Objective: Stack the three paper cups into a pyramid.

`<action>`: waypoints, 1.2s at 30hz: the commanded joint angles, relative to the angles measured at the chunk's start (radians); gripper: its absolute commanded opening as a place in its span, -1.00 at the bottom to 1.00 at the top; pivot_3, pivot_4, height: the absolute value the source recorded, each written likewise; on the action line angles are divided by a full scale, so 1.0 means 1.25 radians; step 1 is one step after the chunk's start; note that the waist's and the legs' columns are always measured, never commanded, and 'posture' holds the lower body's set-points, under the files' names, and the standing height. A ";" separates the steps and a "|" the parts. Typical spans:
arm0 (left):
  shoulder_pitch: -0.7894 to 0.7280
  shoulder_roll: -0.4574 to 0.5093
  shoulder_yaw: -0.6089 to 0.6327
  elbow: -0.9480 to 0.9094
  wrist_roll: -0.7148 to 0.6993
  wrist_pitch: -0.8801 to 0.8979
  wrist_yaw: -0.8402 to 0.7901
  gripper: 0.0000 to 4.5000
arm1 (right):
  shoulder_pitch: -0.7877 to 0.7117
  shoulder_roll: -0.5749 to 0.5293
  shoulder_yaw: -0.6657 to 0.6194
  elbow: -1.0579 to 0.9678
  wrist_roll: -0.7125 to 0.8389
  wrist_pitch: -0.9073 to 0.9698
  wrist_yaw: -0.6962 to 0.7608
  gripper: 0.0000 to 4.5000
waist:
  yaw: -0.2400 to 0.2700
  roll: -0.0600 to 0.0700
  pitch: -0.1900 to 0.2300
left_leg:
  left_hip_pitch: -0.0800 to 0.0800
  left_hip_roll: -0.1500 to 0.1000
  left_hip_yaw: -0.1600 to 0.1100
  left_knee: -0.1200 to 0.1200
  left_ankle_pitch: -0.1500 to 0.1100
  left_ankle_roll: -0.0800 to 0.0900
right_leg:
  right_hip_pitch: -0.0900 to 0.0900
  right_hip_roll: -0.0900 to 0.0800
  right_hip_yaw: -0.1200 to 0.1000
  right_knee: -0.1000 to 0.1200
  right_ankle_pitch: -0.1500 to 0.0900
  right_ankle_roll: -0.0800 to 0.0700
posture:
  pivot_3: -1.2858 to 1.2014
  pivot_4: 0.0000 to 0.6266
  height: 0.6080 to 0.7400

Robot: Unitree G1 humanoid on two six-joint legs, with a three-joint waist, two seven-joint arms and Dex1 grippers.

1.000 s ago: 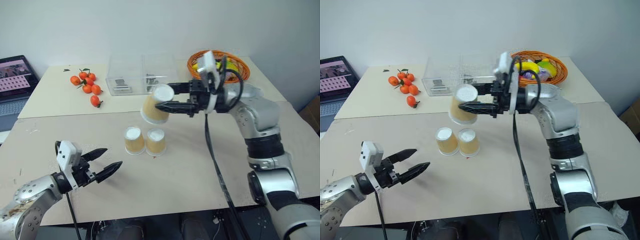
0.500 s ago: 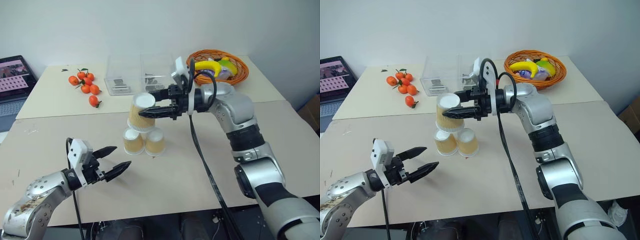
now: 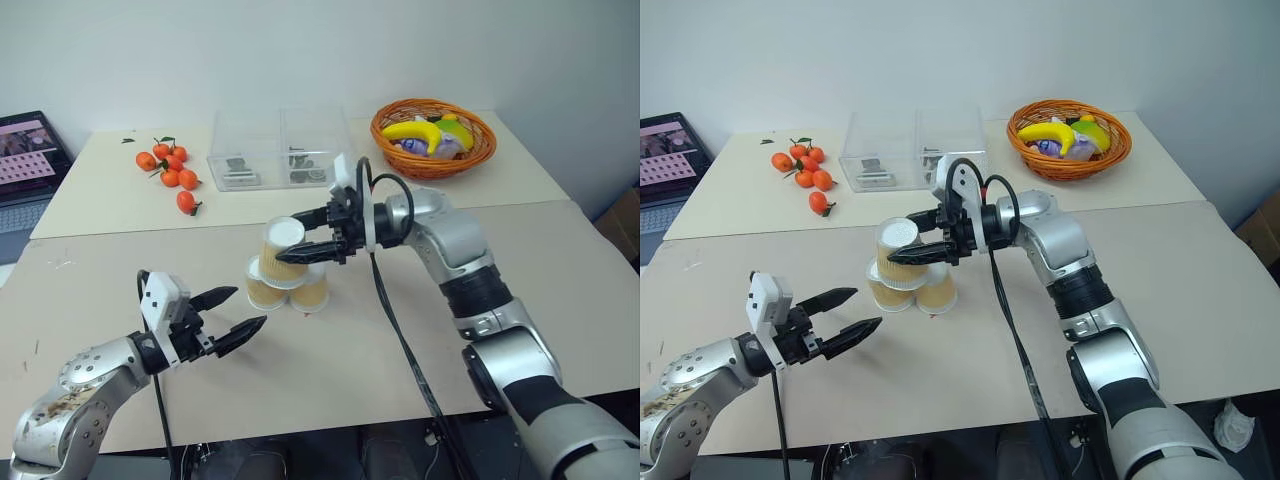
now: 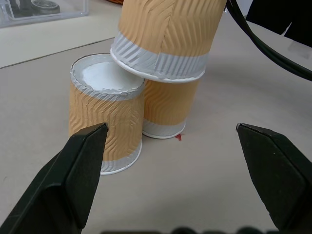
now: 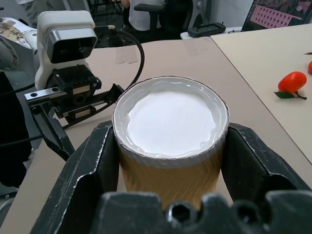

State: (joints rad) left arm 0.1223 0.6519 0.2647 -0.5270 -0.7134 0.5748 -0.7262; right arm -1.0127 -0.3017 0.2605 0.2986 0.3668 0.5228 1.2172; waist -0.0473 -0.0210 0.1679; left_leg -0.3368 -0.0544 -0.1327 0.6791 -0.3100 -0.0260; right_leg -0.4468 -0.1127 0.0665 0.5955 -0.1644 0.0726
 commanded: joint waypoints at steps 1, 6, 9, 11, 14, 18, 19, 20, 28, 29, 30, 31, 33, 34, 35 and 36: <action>-0.008 -0.002 0.006 -0.025 -0.017 0.001 0.005 1.00 | -0.042 0.007 -0.024 0.007 -0.003 -0.032 0.005 0.24 | 0.000 0.000 0.000 | 0.000 0.000 0.000 0.000 0.000 0.000 | 0.000 0.000 0.000 0.000 0.000 0.000 | 0.03 -0.52 0.85; -0.007 -0.006 0.005 -0.030 -0.020 0.003 0.012 1.00 | -0.047 0.013 -0.018 0.034 -0.014 -0.058 0.008 0.24 | -0.001 0.000 0.000 | 0.000 0.000 0.000 0.000 0.000 0.000 | 0.000 0.000 0.000 0.000 0.000 0.000 | 0.03 -0.52 0.85; -0.002 -0.010 0.004 -0.035 -0.019 0.003 0.016 1.00 | -0.050 0.014 -0.022 0.062 -0.029 -0.083 -0.002 0.63 | 0.000 0.000 0.000 | 0.000 0.000 0.000 0.000 0.000 0.000 | 0.000 0.000 0.000 0.000 0.000 0.000 | 0.03 -0.52 0.85; 0.000 -0.010 0.004 -0.038 -0.021 0.004 0.018 1.00 | -0.054 0.013 -0.026 0.074 -0.040 -0.091 -0.013 0.85 | -0.001 0.000 0.000 | 0.000 0.000 0.000 0.000 0.000 0.000 | 0.000 0.000 0.000 0.000 0.000 0.000 | 0.03 -0.52 0.85; -0.001 -0.009 0.005 -0.037 -0.023 0.004 0.020 1.00 | -0.051 -0.003 -0.033 0.059 -0.028 -0.071 0.009 0.98 | -0.001 0.000 0.000 | 0.000 0.000 0.000 0.000 0.000 0.000 | -0.001 0.000 0.000 0.000 0.000 0.000 | 0.03 -0.52 0.85; -0.004 -0.010 0.002 -0.034 -0.027 0.003 0.020 1.00 | -0.043 -0.033 -0.056 0.030 -0.005 -0.038 0.024 0.98 | 0.000 0.000 0.000 | -0.001 0.000 0.000 0.000 0.000 0.000 | -0.001 0.000 0.000 0.000 0.000 0.000 | 0.03 -0.52 0.85; -0.006 -0.010 0.001 -0.033 -0.029 0.003 0.019 1.00 | -0.038 -0.046 -0.065 0.014 0.006 -0.029 0.031 0.98 | 0.001 0.000 0.000 | -0.001 0.000 0.000 0.000 0.000 0.000 | -0.001 0.000 0.000 0.000 0.000 0.000 | 0.03 -0.52 0.85; -0.008 -0.010 0.001 -0.031 -0.032 0.004 0.019 1.00 | -0.034 -0.057 -0.073 0.002 0.014 -0.019 0.035 0.98 | 0.001 0.000 0.000 | -0.001 0.000 0.000 0.000 0.000 0.000 | -0.001 0.000 0.000 0.000 0.000 0.000 | 0.03 -0.52 0.85; -0.029 -0.015 0.028 0.004 -0.064 0.013 0.021 1.00 | 0.028 -0.159 -0.165 -0.094 0.102 0.082 0.057 0.98 | 0.001 0.000 0.000 | -0.001 0.000 0.001 0.000 0.000 0.000 | -0.001 0.000 0.000 0.000 0.000 0.000 | 0.03 -0.52 0.85; -0.028 -0.016 0.042 0.010 -0.072 0.016 0.025 1.00 | 0.038 -0.171 -0.177 -0.101 0.107 0.086 0.048 0.98 | 0.001 0.000 0.000 | -0.001 0.000 0.001 0.000 0.000 0.000 | -0.001 0.000 0.000 0.000 0.000 0.000 | 0.03 -0.52 0.85; -0.025 -0.016 0.058 0.016 -0.081 0.017 0.028 1.00 | 0.050 -0.181 -0.190 -0.106 0.110 0.089 0.039 0.98 | 0.001 0.000 0.000 | -0.001 0.000 0.001 0.000 0.000 0.000 | -0.001 0.000 0.000 0.000 0.000 0.000 | 0.03 -0.52 0.85; -0.017 -0.016 0.078 0.023 -0.084 0.015 0.035 1.00 | 0.069 -0.196 -0.204 -0.110 0.106 0.086 0.028 0.98 | 0.001 0.000 0.000 | -0.001 0.000 0.001 0.000 0.000 0.000 | -0.001 0.000 0.000 0.000 0.000 0.000 | 0.03 -0.52 0.85; 0.004 -0.020 0.118 0.036 -0.075 0.009 0.061 1.00 | 0.115 -0.221 -0.234 -0.117 0.094 0.069 -0.006 0.98 | 0.001 0.000 0.000 | -0.001 0.000 0.001 0.000 0.000 0.000 | -0.001 0.000 0.000 0.000 0.000 0.000 | 0.03 -0.52 0.85; 0.017 -0.028 0.142 0.040 -0.073 0.008 0.081 1.00 | 0.144 -0.230 -0.251 -0.123 0.078 0.038 -0.032 0.98 | 0.001 0.000 0.000 | -0.001 0.000 0.001 0.000 0.000 0.000 | -0.001 0.000 0.000 0.000 0.000 0.000 | 0.03 -0.52 0.85; 0.029 -0.040 0.167 0.044 -0.076 0.001 0.096 1.00 | 0.172 -0.232 -0.277 -0.131 0.075 0.017 -0.061 0.98 | 0.002 0.000 0.000 | -0.001 0.000 0.001 0.000 0.000 0.000 | -0.001 0.000 0.000 0.000 0.000 0.000 | 0.03 -0.52 0.85; 0.042 -0.053 0.197 0.055 -0.077 0.002 0.123 1.00 | 0.209 -0.242 -0.305 -0.142 0.073 0.018 -0.095 0.98 | 0.003 0.000 0.000 | -0.001 0.000 0.001 0.000 0.000 0.000 | -0.001 0.000 0.000 -0.001 0.000 0.000 | 0.03 -0.52 0.85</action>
State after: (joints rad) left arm 0.1593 0.6015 0.4412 -0.4615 -0.7923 0.5906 -0.6175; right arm -0.7823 -0.5846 -0.0523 0.1691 0.4543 0.5800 1.1602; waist -0.0438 -0.0212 0.1678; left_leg -0.3376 -0.0538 -0.1310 0.6787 -0.3103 -0.0261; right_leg -0.4476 -0.1129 0.0665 0.5948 -0.1642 0.0723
